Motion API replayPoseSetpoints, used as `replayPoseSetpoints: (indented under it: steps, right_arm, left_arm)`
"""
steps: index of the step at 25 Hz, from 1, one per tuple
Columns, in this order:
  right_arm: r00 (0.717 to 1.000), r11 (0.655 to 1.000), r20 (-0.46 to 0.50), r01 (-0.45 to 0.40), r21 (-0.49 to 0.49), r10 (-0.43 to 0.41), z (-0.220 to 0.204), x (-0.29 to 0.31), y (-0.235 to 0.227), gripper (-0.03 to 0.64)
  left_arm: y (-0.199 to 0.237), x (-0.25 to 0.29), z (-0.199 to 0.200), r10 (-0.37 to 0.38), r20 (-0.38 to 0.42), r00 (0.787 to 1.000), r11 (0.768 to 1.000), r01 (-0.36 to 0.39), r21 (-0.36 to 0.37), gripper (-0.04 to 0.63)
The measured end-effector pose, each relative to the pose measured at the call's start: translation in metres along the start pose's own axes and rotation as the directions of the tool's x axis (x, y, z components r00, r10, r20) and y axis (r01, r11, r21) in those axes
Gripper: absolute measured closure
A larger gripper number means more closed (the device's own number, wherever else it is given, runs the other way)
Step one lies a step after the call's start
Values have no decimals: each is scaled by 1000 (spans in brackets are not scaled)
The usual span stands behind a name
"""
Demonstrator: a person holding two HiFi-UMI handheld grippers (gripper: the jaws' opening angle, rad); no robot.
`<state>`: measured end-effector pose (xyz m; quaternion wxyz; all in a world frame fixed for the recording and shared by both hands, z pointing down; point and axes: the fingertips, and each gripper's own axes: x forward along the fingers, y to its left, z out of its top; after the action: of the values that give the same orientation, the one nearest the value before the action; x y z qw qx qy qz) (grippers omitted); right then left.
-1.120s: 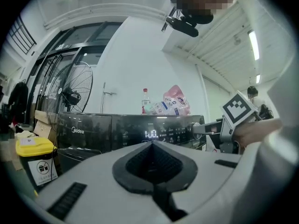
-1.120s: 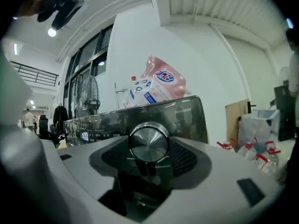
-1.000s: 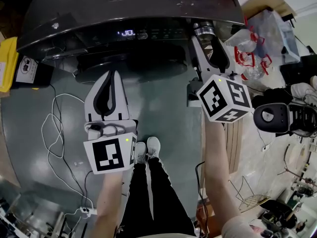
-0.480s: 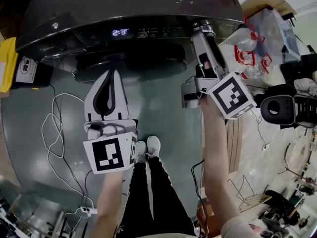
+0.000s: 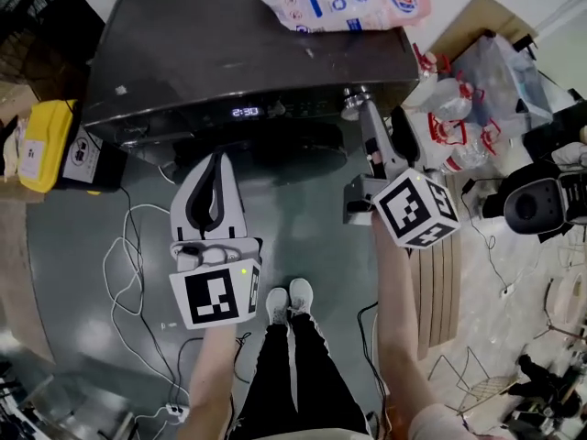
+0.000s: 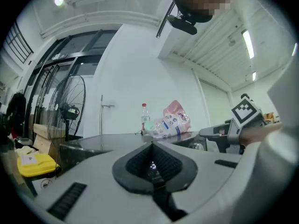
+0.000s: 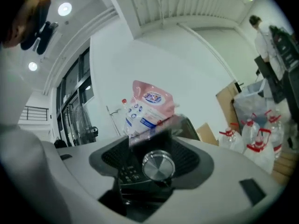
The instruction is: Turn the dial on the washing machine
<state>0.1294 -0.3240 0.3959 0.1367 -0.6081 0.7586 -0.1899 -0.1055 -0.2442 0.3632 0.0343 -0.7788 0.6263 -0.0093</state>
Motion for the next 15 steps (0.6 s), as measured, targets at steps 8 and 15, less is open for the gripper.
replayPoseSetpoints:
  steps: [8,15]
  right_arm:
    - [998,935,4,-50,-350,55,96,-54,97,342]
    - [1000,802,2,-23,-597,30,157,-101,166,437]
  left_arm:
    - [2,-22,118,-16,94,995,1000,15,12,595]
    - [-5,-56,219,-82,162,983,997,79,27,595]
